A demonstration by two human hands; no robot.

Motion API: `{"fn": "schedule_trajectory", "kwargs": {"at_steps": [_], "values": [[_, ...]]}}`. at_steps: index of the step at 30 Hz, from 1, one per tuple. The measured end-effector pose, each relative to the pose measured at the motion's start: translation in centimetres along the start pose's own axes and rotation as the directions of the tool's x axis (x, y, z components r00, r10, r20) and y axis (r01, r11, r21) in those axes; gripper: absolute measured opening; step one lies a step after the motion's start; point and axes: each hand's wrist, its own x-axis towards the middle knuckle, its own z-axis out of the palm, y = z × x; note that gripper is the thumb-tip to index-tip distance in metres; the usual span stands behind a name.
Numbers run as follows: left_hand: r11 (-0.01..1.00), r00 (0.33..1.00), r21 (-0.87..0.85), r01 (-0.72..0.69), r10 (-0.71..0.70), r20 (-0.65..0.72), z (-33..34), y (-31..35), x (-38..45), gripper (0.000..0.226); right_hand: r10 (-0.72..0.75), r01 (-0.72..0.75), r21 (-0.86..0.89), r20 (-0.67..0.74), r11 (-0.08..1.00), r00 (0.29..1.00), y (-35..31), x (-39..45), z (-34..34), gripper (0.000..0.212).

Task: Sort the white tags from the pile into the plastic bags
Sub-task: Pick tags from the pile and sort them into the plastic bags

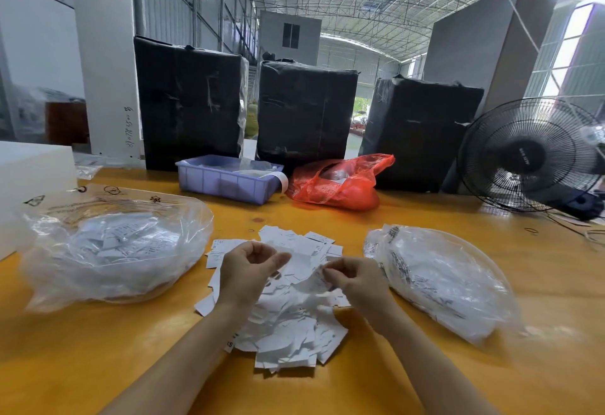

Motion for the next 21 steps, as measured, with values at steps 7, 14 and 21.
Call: {"fn": "schedule_trajectory", "kwargs": {"at_steps": [7,14,21], "values": [[0.998,0.997,0.032,0.045,-0.047,0.067,0.28,-0.14,-0.32,0.027,0.235,-0.23,0.395,0.036,0.89,0.971,-0.39,-0.15,-0.67,0.007],[0.995,0.987,0.067,0.07,-0.079,0.141,0.7,-0.38,-0.67,0.027,0.177,-0.2,0.312,0.1,0.929,0.979,-0.24,-0.57,-0.52,0.047],[0.995,0.984,0.069,0.067,-0.078,0.161,0.77,-0.16,-0.88,0.023,-0.083,0.151,-0.553,0.146,0.82,0.986,0.3,-0.64,-0.05,0.016]]}}
